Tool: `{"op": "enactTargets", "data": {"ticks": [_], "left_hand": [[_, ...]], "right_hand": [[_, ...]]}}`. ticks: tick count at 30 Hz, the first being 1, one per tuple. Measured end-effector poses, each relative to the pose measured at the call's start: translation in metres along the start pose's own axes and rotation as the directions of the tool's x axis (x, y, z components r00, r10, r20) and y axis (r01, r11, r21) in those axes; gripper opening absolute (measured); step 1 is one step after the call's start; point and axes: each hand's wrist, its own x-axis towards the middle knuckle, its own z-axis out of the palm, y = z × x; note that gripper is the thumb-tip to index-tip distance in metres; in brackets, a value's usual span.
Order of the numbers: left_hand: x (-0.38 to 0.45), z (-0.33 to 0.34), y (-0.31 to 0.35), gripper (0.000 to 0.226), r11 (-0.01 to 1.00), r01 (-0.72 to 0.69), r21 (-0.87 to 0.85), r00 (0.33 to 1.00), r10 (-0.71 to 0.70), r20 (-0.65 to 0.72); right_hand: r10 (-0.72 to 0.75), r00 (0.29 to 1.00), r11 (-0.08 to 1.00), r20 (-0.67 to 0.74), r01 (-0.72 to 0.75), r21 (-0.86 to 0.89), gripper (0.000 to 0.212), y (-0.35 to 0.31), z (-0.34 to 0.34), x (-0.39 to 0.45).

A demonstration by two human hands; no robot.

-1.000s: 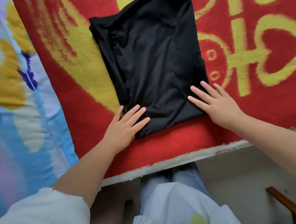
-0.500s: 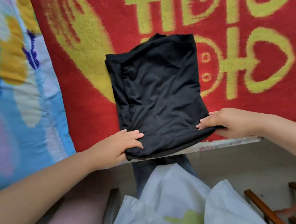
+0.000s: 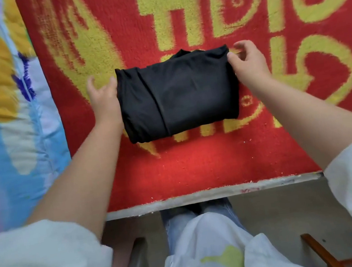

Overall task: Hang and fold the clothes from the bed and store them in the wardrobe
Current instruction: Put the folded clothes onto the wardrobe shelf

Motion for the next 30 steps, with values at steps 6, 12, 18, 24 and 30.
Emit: {"op": "enactTargets", "data": {"ticks": [6,12,18,24,30], "left_hand": [[-0.048,0.02,-0.043,0.056,0.453,-0.645,0.616,0.681,0.707,0.193],[-0.024,0.033,-0.053,0.056,-0.21,-0.656,0.725,0.611,0.416,0.673],[-0.008,0.034,-0.046,0.068,-0.146,-0.507,0.85,0.817,0.235,0.527],[-0.025,0.039,-0.049,0.057,-0.269,-0.58,0.769,0.651,0.415,0.635],[-0.034,0.054,-0.048,0.054,-0.257,-0.596,0.761,0.728,0.227,0.647]], "right_hand": [[-0.543,0.835,0.805,-0.086,0.489,-0.334,0.041,0.033,0.021,-0.046],[-0.701,0.666,0.382,0.254,0.652,-0.655,0.039,0.058,0.049,-0.048],[-0.423,0.883,0.6,0.204,0.442,-0.667,0.062,0.053,0.034,-0.007],[-0.056,0.997,0.995,-0.045,0.053,-0.081,0.069,0.038,0.021,-0.032],[0.272,0.949,0.887,0.158,-0.312,0.342,0.038,0.033,0.021,-0.054]]}}
